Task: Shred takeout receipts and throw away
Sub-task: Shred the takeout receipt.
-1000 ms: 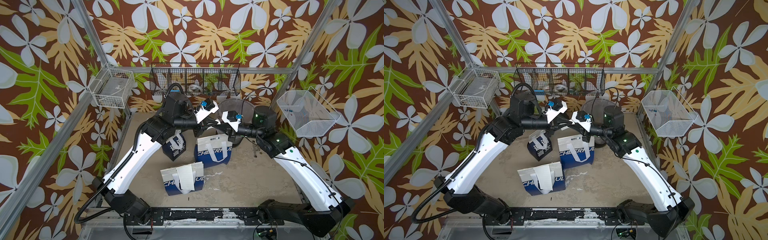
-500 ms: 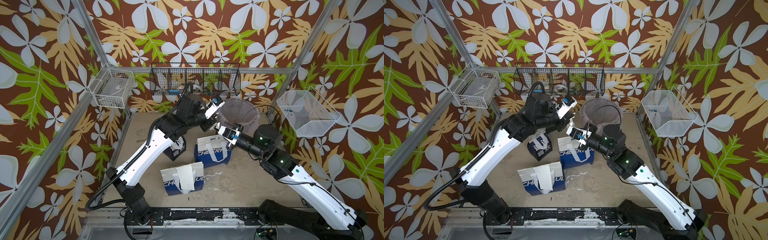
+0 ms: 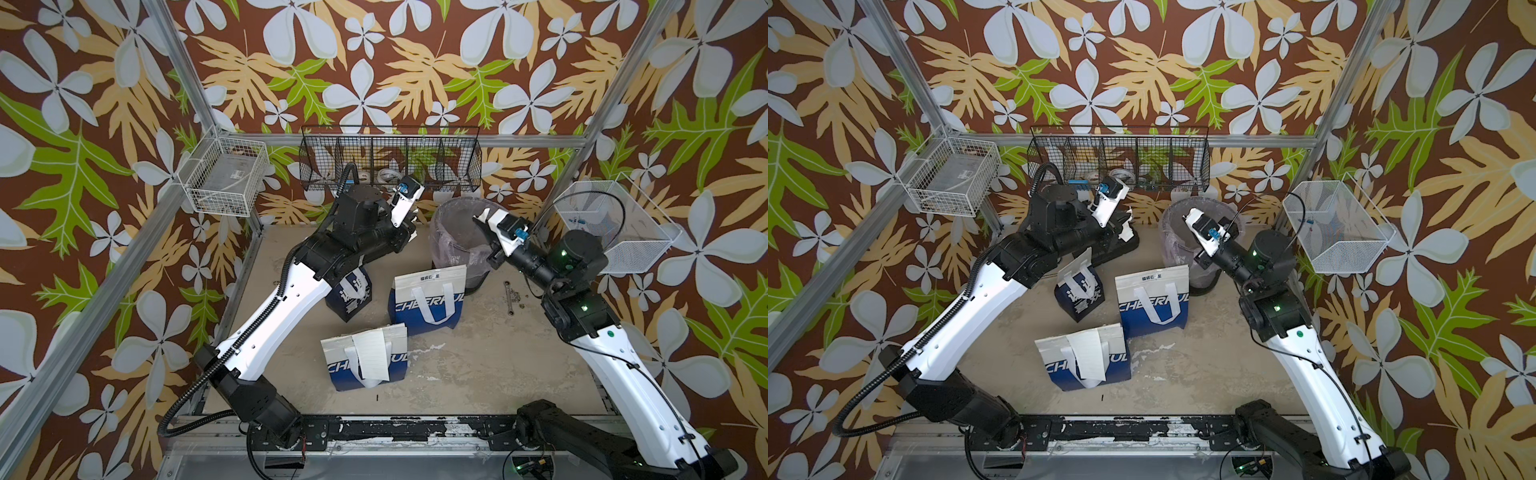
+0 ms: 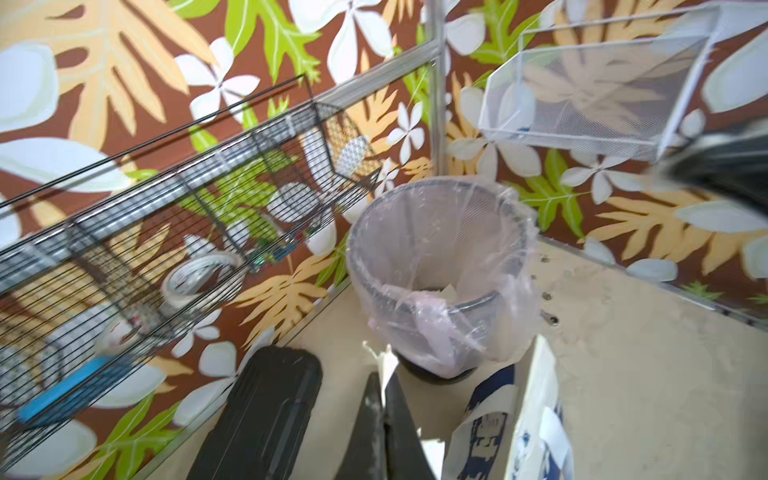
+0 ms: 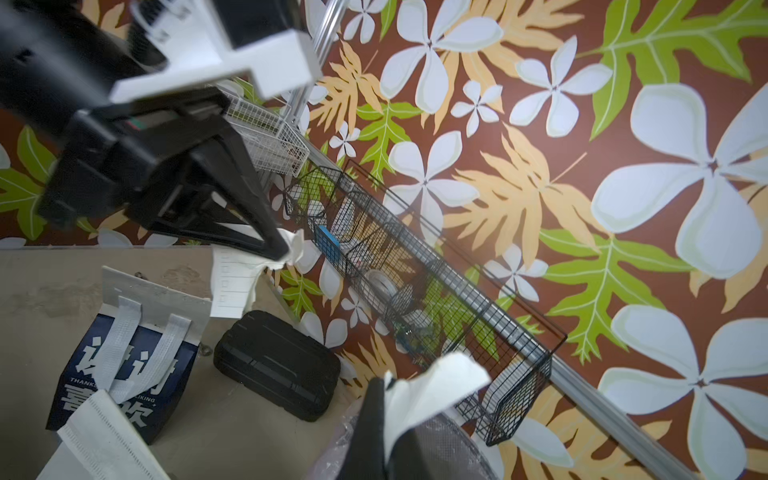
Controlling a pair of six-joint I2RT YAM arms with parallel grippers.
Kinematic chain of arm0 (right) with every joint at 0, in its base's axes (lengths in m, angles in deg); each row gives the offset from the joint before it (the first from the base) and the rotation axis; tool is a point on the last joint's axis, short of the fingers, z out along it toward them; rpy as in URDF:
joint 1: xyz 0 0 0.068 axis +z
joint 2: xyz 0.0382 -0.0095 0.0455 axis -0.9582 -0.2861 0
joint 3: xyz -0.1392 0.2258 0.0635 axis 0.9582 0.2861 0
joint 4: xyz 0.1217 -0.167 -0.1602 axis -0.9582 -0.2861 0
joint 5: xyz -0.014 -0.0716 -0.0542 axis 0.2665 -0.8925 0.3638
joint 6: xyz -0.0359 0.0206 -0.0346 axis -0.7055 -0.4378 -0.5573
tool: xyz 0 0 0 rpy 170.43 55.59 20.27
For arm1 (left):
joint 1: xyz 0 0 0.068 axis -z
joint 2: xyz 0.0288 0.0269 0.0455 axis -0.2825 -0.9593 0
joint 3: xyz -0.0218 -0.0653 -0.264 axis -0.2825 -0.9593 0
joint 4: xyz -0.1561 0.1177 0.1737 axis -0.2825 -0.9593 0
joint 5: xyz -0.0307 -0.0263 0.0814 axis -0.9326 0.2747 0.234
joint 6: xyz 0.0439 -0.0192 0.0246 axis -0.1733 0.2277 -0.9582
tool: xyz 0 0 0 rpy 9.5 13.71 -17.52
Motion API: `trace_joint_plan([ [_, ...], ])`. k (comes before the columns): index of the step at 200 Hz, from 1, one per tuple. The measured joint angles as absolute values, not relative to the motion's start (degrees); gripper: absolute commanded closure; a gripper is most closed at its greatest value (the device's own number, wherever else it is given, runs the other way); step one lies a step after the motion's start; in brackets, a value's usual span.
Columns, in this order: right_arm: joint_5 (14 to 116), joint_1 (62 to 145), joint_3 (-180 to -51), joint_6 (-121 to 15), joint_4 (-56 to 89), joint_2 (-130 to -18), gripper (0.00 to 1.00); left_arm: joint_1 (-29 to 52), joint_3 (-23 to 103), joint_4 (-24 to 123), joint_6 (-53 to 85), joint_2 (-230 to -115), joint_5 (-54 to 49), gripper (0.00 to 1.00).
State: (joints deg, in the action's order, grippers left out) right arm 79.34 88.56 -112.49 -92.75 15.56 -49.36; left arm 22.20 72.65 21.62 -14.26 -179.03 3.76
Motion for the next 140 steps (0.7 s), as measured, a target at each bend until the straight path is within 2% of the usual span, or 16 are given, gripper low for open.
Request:
trace_joint_plan([
  [14, 81.7, 84.4, -116.9, -89.7, 12.8, -54.3, 1.00, 22.2, 71.7, 24.4, -13.2, -179.1, 1.4, 1.00],
  [26, 82.5, 81.2, -120.2, -87.2, 10.7, -59.1, 0.93, 22.0, 70.4, 27.6, -12.3, -178.9, -1.4, 1.00],
  [54, 85.3, 77.0, -127.0, -82.7, 3.4, -69.6, 0.65, 22.0, 68.0, 34.5, -9.4, -179.1, -6.0, 1.00],
  [71, 87.3, 76.3, -130.7, -81.7, -0.7, -74.2, 0.54, 22.0, 66.6, 39.4, -7.2, -180.2, -7.1, 1.00],
  [102, 89.5, 76.3, -132.3, -81.1, -5.1, -77.1, 0.43, 22.0, 65.0, 47.1, -3.0, -183.7, -7.3, 1.00],
  [140, 102.8, 76.1, -127.9, -81.1, -1.2, -73.0, 0.40, 22.0, 64.8, 56.3, 1.8, -188.2, -9.5, 1.00],
])
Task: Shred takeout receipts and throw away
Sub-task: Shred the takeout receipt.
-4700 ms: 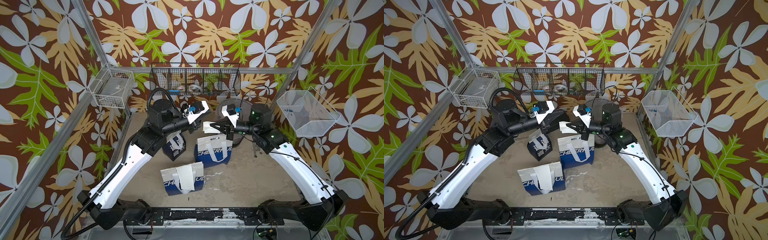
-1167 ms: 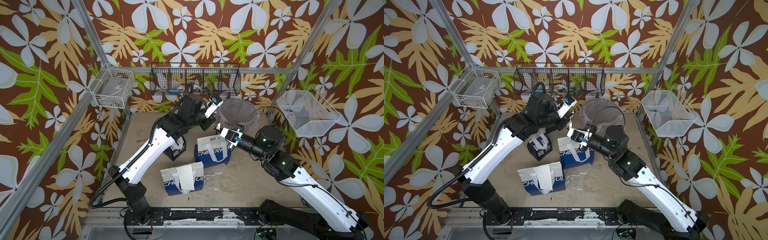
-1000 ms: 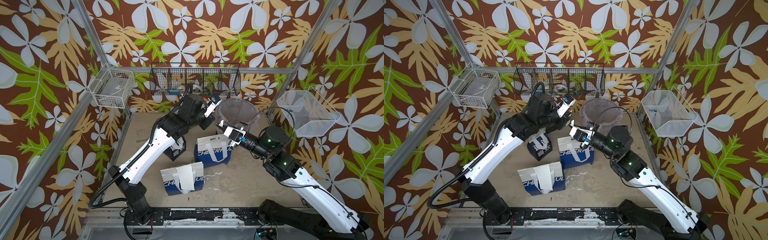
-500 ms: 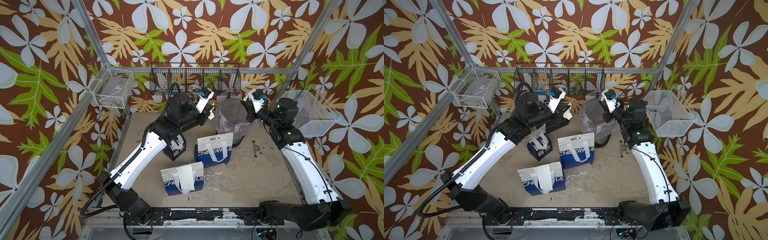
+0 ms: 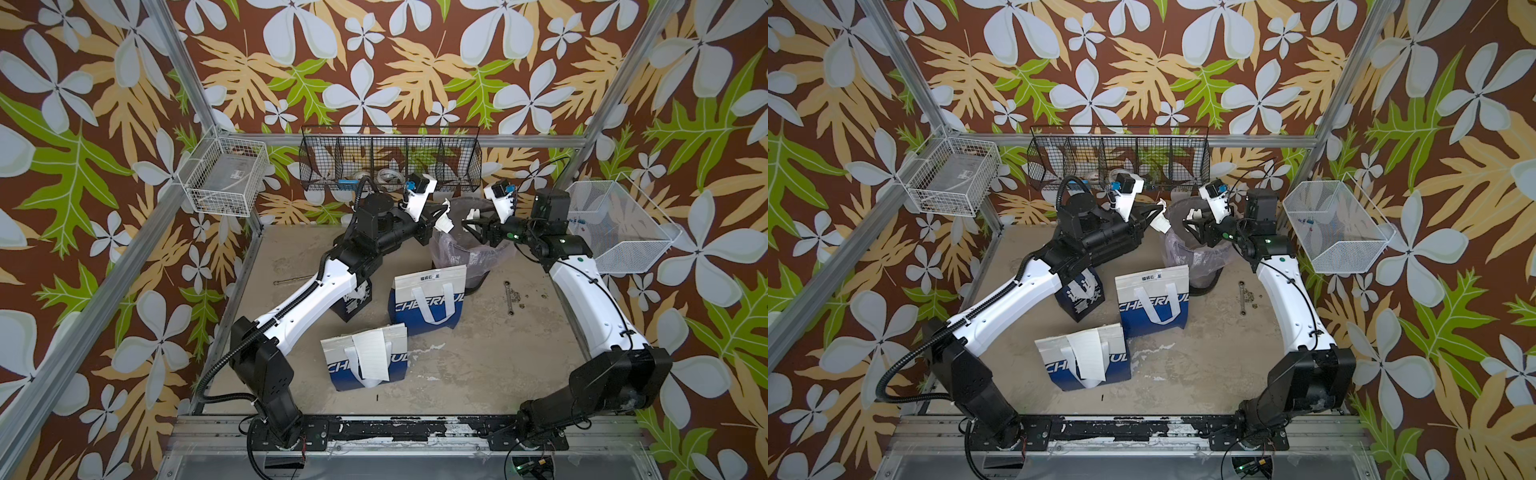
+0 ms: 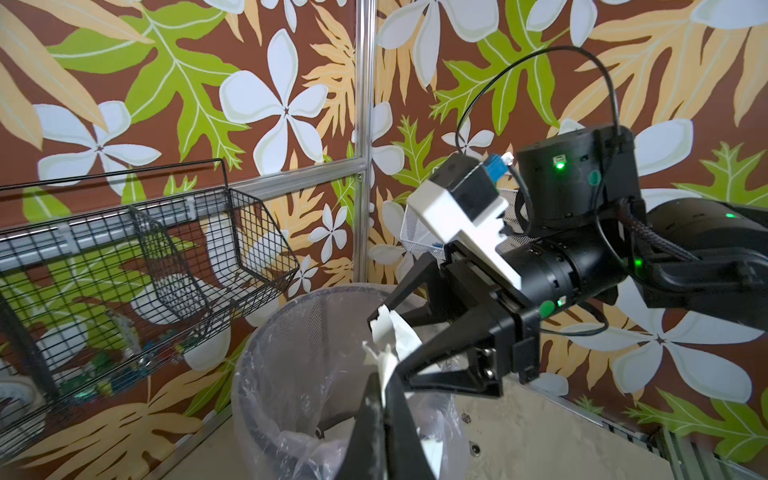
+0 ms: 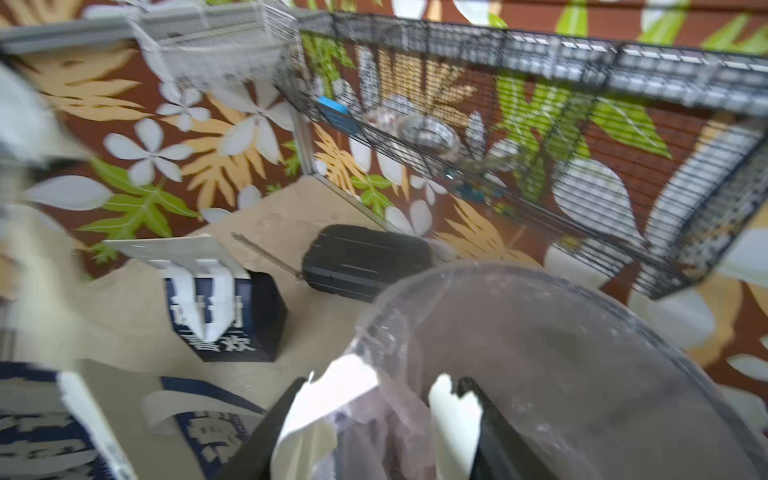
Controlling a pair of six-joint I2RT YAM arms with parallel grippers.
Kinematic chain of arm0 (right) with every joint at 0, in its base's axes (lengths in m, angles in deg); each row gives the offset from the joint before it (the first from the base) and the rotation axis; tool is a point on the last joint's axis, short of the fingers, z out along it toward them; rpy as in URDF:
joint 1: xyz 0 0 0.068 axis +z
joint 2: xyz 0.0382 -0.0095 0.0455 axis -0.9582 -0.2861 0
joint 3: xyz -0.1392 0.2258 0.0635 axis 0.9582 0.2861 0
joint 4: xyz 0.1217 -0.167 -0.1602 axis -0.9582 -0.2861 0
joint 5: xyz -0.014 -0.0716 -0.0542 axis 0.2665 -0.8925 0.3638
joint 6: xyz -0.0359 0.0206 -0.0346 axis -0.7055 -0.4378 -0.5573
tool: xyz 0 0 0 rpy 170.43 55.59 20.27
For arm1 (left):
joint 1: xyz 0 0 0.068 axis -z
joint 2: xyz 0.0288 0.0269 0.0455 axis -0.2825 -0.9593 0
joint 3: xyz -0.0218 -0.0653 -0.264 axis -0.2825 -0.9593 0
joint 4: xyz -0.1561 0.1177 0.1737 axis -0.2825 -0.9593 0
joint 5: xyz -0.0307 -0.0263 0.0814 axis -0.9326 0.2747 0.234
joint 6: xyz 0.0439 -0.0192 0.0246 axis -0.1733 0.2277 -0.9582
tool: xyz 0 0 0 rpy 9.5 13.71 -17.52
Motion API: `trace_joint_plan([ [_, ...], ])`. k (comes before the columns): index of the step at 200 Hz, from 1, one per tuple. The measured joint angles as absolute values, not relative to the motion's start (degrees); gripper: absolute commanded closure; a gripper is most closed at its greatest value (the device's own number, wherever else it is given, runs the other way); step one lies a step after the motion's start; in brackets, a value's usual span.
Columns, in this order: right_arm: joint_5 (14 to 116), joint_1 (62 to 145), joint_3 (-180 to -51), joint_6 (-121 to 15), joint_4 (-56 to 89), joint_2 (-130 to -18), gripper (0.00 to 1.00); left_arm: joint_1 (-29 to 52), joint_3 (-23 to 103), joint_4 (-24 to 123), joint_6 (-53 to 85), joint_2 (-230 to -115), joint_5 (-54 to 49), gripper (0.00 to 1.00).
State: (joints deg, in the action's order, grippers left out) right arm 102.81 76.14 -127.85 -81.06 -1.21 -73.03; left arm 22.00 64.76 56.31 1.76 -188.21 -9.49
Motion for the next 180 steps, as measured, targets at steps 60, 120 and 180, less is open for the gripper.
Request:
trace_joint_plan([
  [60, 117.9, 76.3, -128.1, -85.0, -0.3, -72.4, 0.32, 22.0, 70.4, 61.3, 4.5, -194.8, -17.7, 1.00],
  [120, 120.7, 76.6, -129.3, -83.4, 2.0, -74.0, 0.40, 22.0, 72.8, 60.7, 4.7, -196.3, -22.6, 1.00],
  [180, 122.7, 77.0, -131.4, -82.3, 2.0, -75.0, 1.00, 22.0, 75.1, 57.8, 3.3, -197.8, -23.2, 1.00],
])
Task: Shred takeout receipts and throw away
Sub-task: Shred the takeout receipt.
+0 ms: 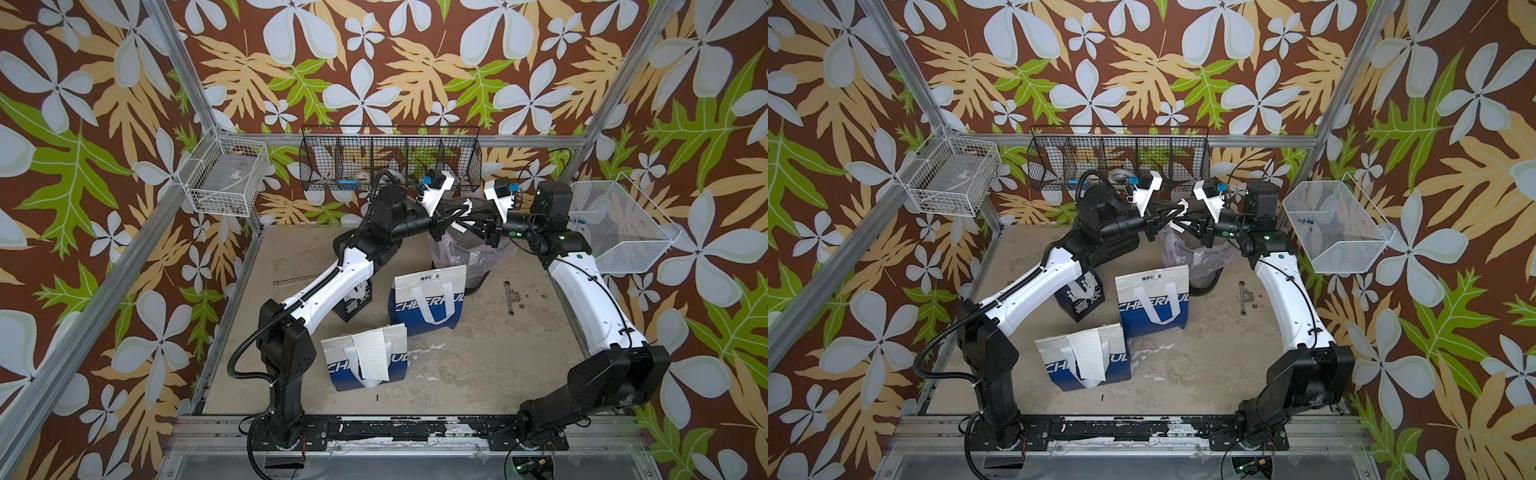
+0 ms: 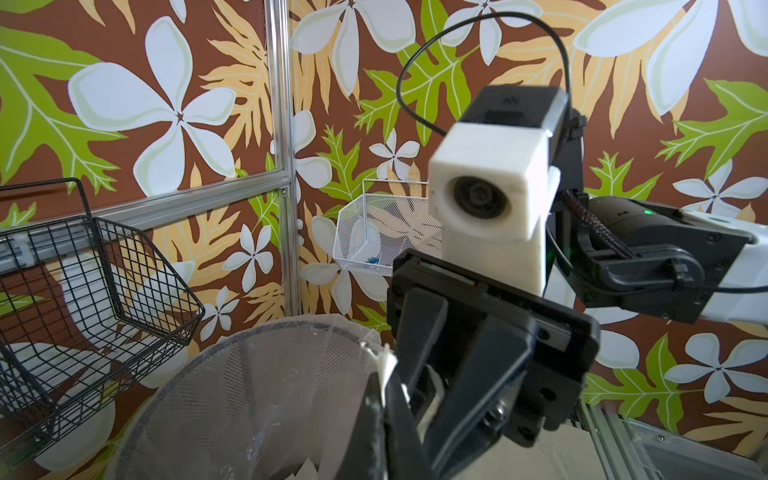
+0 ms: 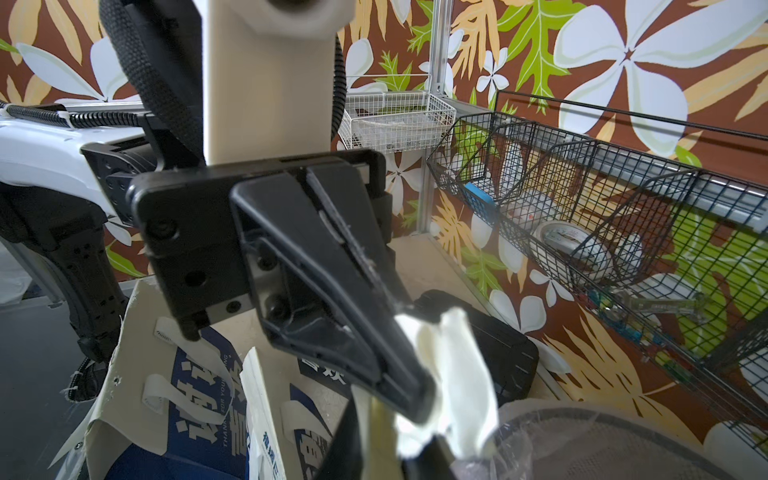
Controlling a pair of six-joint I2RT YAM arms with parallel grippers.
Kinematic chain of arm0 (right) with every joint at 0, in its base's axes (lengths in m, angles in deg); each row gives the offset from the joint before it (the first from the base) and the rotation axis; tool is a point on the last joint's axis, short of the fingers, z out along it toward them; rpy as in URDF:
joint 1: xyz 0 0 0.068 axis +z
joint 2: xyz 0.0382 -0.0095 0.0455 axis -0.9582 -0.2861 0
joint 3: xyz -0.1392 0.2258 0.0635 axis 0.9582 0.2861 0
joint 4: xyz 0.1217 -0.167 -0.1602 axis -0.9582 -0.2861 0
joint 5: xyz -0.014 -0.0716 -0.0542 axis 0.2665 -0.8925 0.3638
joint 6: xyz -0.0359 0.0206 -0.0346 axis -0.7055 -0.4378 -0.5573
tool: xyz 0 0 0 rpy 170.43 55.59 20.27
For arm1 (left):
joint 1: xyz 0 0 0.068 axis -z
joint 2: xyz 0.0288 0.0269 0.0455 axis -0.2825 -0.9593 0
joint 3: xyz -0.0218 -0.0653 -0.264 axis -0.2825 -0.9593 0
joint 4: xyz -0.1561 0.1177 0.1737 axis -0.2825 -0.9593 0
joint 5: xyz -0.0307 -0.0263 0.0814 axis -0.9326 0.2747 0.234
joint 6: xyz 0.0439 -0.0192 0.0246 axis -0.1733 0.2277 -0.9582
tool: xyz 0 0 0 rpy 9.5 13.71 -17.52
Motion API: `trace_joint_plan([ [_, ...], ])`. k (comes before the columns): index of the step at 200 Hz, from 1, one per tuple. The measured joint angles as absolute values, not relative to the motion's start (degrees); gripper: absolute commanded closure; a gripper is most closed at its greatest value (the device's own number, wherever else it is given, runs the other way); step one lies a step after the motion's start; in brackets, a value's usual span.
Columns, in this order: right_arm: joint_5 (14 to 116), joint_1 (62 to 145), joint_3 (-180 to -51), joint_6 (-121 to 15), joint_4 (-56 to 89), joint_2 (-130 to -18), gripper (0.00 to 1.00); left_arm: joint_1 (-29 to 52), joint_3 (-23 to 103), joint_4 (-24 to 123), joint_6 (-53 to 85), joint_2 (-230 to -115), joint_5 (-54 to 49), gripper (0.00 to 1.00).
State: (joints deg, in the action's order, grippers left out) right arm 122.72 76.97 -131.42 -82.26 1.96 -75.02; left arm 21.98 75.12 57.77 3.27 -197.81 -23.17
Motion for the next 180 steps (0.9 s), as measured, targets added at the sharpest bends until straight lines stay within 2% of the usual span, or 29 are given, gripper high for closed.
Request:
trace_joint_plan([
  [56, 121.3, 77.2, -132.8, -86.5, -2.0, -75.0, 1.00, 21.7, 74.5, 56.4, 2.9, -196.8, -22.2, 1.00],
  [88, 111.9, 80.4, -131.5, -92.2, -3.3, -70.8, 1.00, 21.8, 79.6, 49.0, 0.1, -197.5, -19.4, 1.00],
  [139, 97.7, 87.4, -115.4, -100.2, 9.2, -55.0, 1.00, 21.7, 85.6, 37.4, -4.9, -198.9, -10.0, 1.00],
  [180, 91.8, 85.5, -114.8, -101.4, 16.0, -52.4, 1.00, 20.8, 87.1, 33.0, -7.1, -201.2, -4.3, 1.00],
])
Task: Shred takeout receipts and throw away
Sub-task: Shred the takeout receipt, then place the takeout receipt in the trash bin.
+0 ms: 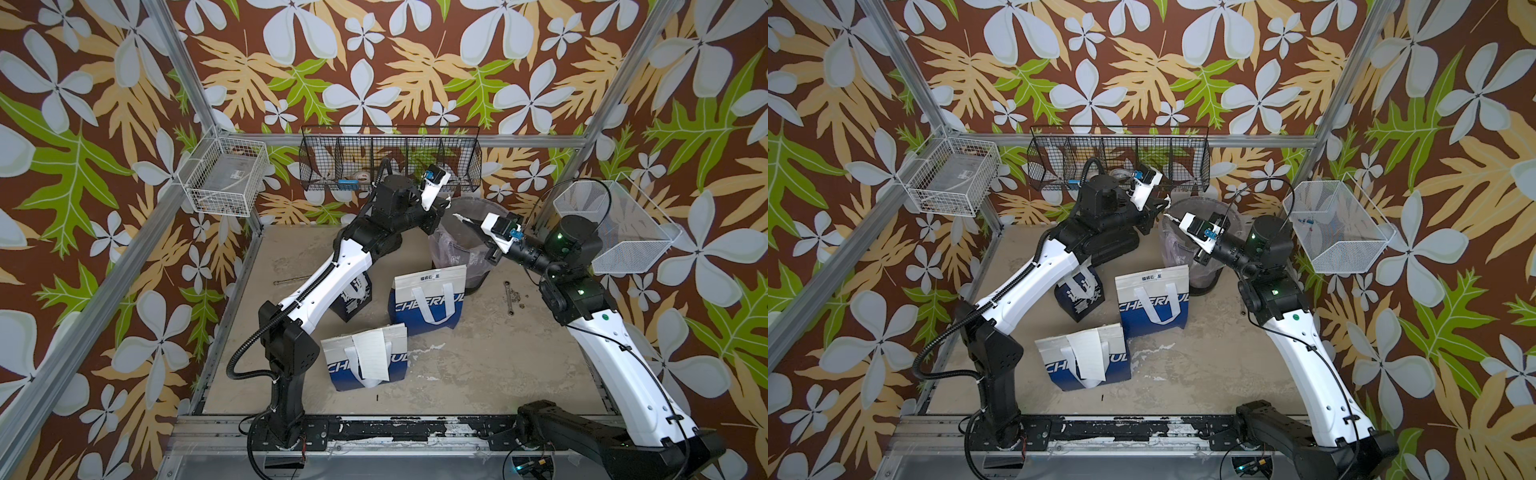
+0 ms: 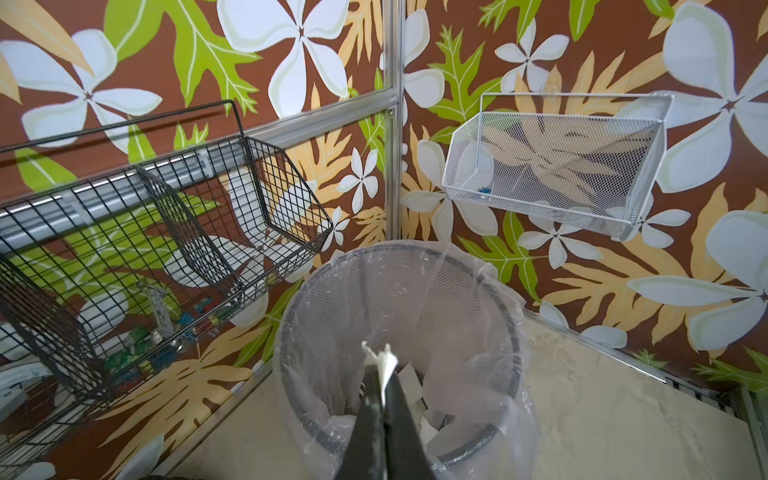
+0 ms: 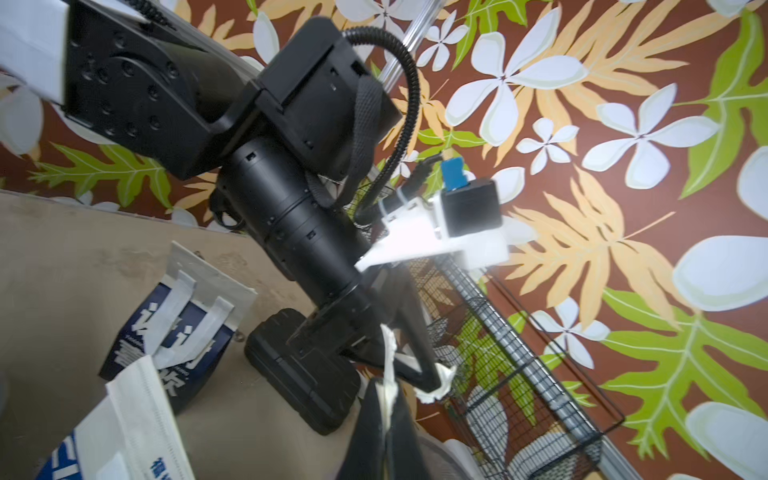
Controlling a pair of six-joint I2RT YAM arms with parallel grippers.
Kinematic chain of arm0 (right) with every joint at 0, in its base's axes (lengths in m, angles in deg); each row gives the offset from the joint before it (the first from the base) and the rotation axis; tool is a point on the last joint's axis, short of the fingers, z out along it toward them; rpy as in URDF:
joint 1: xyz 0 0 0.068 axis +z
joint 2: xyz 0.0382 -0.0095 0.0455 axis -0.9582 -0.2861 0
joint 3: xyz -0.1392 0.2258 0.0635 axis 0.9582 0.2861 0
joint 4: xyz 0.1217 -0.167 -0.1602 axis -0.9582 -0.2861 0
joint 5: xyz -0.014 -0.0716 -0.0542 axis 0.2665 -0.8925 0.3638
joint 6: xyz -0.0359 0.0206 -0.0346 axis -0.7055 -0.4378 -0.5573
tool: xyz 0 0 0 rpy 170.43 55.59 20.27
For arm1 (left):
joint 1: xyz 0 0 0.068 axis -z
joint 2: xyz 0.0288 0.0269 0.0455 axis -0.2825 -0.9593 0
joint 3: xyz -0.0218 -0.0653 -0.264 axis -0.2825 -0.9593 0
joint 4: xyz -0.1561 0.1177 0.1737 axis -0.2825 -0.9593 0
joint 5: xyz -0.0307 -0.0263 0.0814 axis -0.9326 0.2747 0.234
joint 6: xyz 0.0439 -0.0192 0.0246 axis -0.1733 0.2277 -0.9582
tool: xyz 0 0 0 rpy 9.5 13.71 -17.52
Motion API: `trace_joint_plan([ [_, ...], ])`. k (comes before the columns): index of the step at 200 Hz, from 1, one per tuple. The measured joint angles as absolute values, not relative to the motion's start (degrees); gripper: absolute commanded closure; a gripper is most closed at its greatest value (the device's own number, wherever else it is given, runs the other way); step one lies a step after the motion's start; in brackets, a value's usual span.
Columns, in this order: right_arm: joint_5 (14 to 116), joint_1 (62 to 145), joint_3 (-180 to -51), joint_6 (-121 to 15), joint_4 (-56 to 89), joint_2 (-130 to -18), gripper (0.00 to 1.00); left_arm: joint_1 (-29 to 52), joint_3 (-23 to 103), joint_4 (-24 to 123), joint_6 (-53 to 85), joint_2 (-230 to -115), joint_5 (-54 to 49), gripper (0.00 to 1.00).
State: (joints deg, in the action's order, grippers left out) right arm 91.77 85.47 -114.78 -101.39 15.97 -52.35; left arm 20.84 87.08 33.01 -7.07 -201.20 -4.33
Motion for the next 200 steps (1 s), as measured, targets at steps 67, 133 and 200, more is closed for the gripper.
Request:
trace_joint_plan([
  [67, 82.9, 76.8, -131.5, -91.9, 3.2, -72.9, 0.76, 20.6, 88.4, 42.7, 3.0, -209.7, -12.2, 0.92],
  [133, 83.6, 76.1, -135.7, -87.7, -7.2, -81.8, 0.45, 20.8, 94.3, 44.2, 6.3, -218.8, -16.3, 0.66],
  [200, 82.1, 75.5, -132.2, -87.4, -6.3, -78.8, 0.43, 21.0, 100.7, 38.8, 5.5, -221.9, -17.0, 0.25],
])
